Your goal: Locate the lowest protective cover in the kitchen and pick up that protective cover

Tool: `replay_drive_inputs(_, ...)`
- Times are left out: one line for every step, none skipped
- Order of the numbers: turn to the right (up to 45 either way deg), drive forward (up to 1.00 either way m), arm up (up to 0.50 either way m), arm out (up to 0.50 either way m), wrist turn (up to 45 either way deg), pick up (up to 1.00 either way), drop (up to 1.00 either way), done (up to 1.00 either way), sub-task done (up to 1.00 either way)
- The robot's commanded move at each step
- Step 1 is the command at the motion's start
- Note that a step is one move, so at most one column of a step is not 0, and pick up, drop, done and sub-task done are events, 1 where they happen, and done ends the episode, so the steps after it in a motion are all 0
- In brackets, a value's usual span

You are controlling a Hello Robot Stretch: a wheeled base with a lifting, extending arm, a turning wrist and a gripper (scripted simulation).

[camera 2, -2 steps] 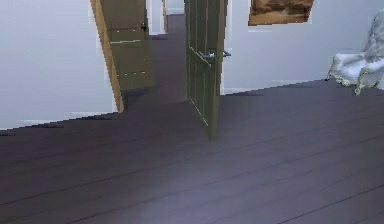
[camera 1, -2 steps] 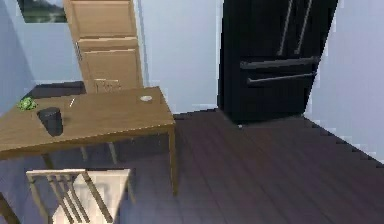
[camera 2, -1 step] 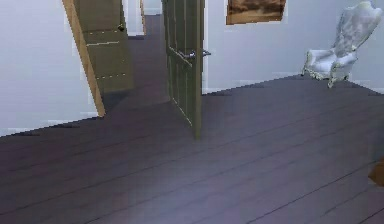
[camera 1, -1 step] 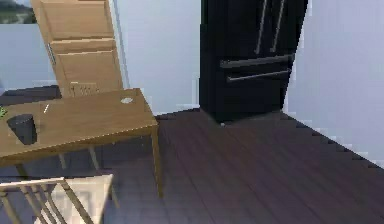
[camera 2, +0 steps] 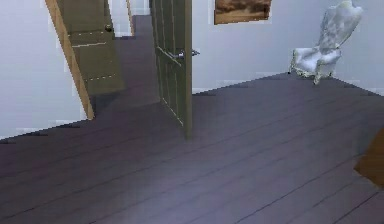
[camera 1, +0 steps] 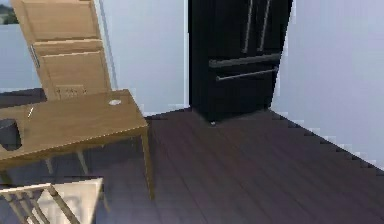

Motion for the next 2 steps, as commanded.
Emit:
replay_drive_inputs(0.0, 0.65, 0.00, 0.00, 0.0, 0.00, 0.00, 0.00, 0.00)
replay_drive_inputs(-45.0, 0.00, 0.00, 0.00, 0.0, 0.00, 0.00, 0.00, 0.00)
